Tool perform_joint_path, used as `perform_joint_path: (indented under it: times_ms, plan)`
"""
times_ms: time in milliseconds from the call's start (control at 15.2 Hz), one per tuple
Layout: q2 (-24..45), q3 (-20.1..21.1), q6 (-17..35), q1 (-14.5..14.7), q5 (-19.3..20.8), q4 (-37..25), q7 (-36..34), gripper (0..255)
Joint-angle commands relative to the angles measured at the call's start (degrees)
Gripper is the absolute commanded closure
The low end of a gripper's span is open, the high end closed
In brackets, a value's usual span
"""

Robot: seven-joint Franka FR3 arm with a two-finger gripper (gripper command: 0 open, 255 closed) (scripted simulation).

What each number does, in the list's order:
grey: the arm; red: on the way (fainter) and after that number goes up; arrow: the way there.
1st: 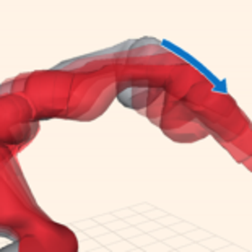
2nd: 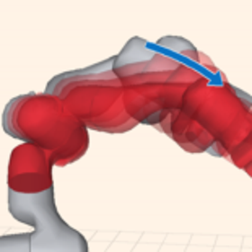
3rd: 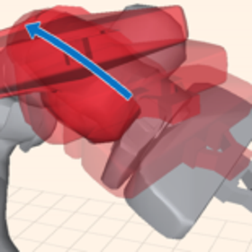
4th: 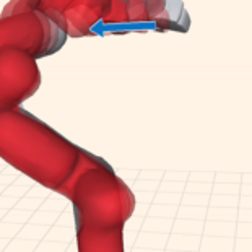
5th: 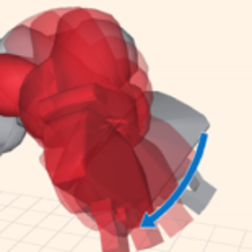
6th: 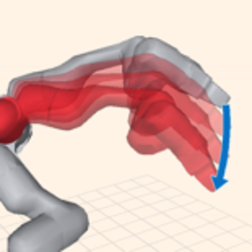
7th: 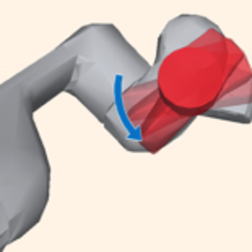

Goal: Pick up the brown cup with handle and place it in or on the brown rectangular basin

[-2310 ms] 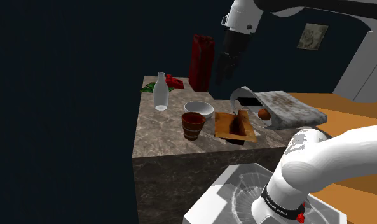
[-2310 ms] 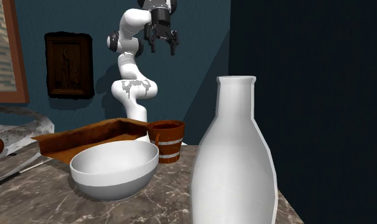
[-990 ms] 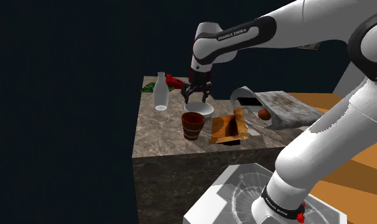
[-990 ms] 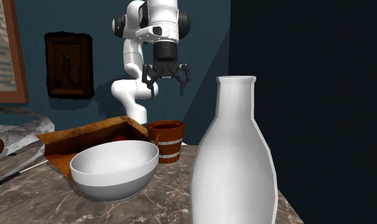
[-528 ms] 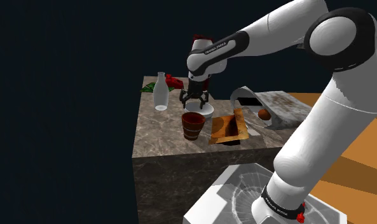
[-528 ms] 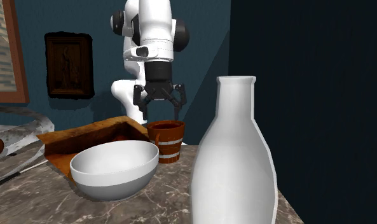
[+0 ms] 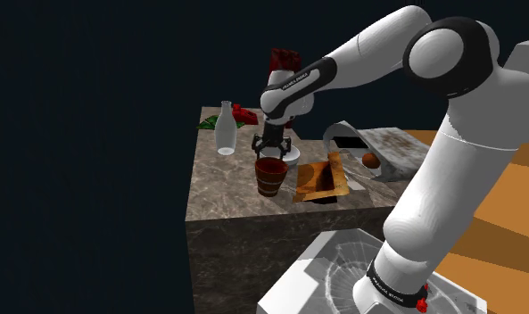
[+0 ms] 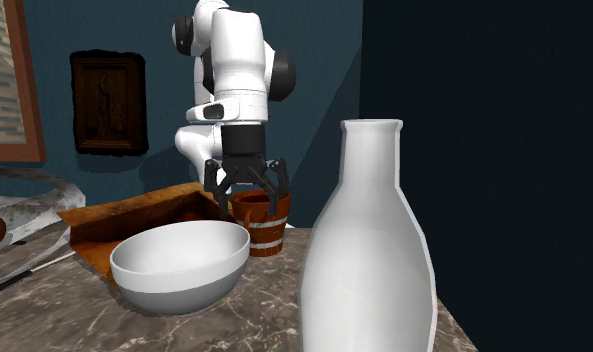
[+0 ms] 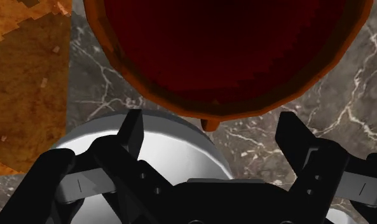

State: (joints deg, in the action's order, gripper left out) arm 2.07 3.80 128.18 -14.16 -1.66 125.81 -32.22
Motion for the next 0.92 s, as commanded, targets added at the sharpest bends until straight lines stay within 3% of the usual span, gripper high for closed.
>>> perform_joint_path:
  times_ms: [0, 528, 594, 858]
  plan:
    - [1.16, 0.05, 2.03, 0.06, 0.06, 0.84, -0.12, 0]
    - [1.16, 0.07, 2.03, 0.04, 0.06, 0.85, -0.12, 0]
    - [1.15, 0.11, 2.12, 0.08, 0.05, 0.93, -0.20, 255]
    - [0.91, 0.06, 2.50, 0.02, -0.02, 1.57, -0.03, 255]
